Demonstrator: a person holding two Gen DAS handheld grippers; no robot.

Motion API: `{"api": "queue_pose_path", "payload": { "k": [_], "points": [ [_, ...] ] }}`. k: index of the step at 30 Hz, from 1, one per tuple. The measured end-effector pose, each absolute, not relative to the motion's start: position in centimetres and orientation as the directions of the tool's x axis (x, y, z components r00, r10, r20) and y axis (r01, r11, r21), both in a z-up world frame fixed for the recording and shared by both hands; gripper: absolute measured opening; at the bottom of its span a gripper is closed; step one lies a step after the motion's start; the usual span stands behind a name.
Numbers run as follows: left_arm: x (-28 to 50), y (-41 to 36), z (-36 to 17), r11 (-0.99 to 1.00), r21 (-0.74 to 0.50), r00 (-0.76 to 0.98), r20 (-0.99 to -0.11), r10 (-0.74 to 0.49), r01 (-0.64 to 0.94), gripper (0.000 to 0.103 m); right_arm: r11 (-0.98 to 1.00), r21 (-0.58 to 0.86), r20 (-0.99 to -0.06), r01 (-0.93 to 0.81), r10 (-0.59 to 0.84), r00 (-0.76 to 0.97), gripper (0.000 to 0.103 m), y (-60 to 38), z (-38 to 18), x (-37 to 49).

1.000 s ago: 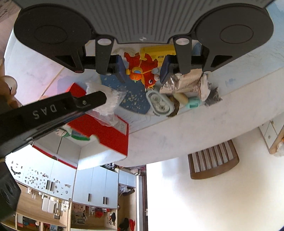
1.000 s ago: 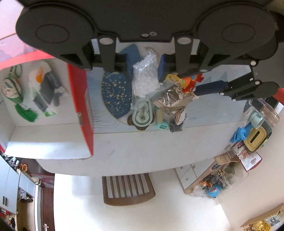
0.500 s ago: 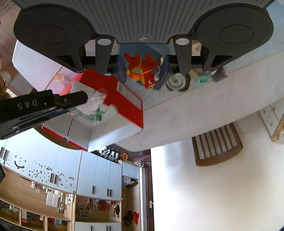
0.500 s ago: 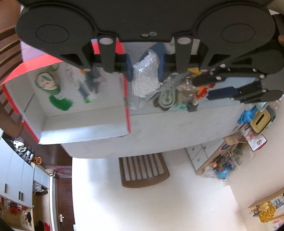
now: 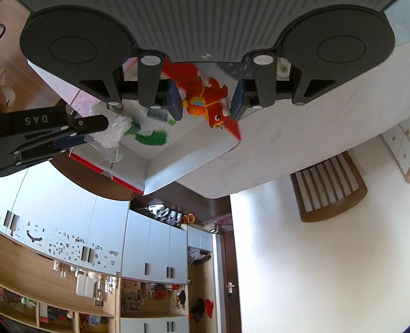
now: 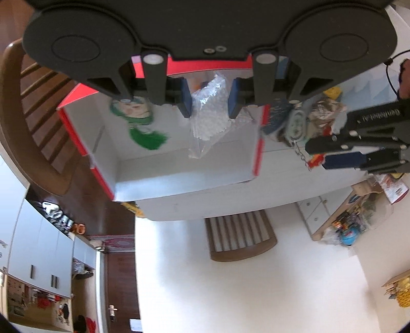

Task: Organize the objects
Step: 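Carry the horse toy and bubble-wrap bag with both grippers into the red box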

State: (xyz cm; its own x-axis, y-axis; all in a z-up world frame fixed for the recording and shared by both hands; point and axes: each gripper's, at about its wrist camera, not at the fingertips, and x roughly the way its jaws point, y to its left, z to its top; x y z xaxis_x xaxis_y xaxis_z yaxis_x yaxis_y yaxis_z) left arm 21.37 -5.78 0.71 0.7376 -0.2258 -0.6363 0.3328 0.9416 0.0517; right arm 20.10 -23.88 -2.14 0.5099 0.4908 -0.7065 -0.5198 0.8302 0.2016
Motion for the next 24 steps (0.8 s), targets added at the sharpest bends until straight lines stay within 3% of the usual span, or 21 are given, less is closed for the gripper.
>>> {"api": "queue_pose_path", "payload": {
  "k": [12, 24],
  "points": [
    [27.9, -12.5, 1.3, 0.920, 0.057, 0.709, -0.656, -0.257, 0.387, 0.041, 0.844, 0.172, -0.746, -0.509, 0.449, 0.491, 0.029, -26.8, -4.7, 23.8],
    [33.2, -18.0, -2.7, 0.909, 0.066, 0.646, -0.725, -0.240, 0.412, 0.041, 0.808, 0.155, -0.806, -0.569, 0.437, 0.400, 0.029, -25.4, -7.8, 26.9]
  ]
}}
